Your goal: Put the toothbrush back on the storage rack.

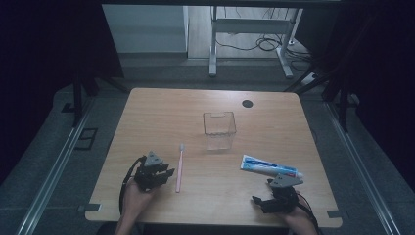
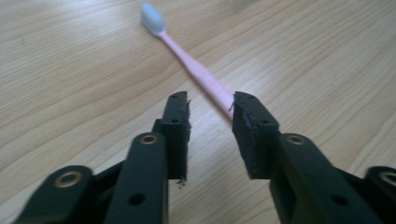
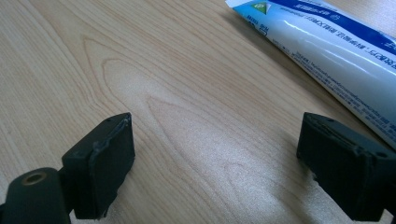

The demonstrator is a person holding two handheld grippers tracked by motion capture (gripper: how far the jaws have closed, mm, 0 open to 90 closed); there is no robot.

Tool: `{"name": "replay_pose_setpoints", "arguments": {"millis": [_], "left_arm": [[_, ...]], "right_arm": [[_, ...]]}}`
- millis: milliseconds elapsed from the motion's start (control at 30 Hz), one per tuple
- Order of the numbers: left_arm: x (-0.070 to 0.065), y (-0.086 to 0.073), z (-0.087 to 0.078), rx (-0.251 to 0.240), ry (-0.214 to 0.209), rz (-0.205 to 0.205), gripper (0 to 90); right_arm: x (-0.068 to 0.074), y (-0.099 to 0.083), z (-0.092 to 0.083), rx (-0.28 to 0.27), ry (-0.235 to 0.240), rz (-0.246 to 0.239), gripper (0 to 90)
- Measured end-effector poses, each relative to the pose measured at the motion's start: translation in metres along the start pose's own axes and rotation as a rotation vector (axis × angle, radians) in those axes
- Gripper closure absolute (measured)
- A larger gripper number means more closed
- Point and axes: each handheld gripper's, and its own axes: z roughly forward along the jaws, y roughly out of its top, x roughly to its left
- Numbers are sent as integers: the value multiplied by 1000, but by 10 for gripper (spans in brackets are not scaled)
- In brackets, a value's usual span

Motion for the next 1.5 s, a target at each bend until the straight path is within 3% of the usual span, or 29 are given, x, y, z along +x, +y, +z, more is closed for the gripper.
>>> {"name": "replay_pose_setpoints", "arguments": {"millis": [367, 700, 867, 1233, 1500], "left_arm": [[-10, 7, 7, 13, -64, 23, 886], [-24, 9, 21, 62, -99, 67, 896], [-26, 7, 25, 81, -116, 58, 895], [-23, 2, 25, 99, -104, 47, 895], [-15, -1, 21, 111, -71, 27, 895]], "right_arm": [[0, 0, 0, 0, 0, 0, 109], [0, 0, 0, 1, -1, 0, 109], [0, 0, 0, 1, -1, -1, 109], [0, 0, 0, 1, 0, -1, 109], [0, 0, 0, 1, 0, -1, 109]]}}
